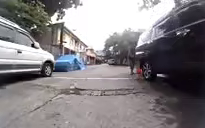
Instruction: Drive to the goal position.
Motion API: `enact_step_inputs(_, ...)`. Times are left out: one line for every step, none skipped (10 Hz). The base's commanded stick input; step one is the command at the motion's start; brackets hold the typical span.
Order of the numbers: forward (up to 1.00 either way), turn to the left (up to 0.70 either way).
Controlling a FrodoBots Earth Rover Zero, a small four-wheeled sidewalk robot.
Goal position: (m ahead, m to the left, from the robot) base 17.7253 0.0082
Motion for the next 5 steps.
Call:
enact_step_inputs(0.7, 0.0)
enact_step_inputs(0.7, 0.0)
enact_step_inputs(0.7, 0.0)
enact_step_inputs(0.7, 0.0)
enact_step_inputs(0.7, 0.0)
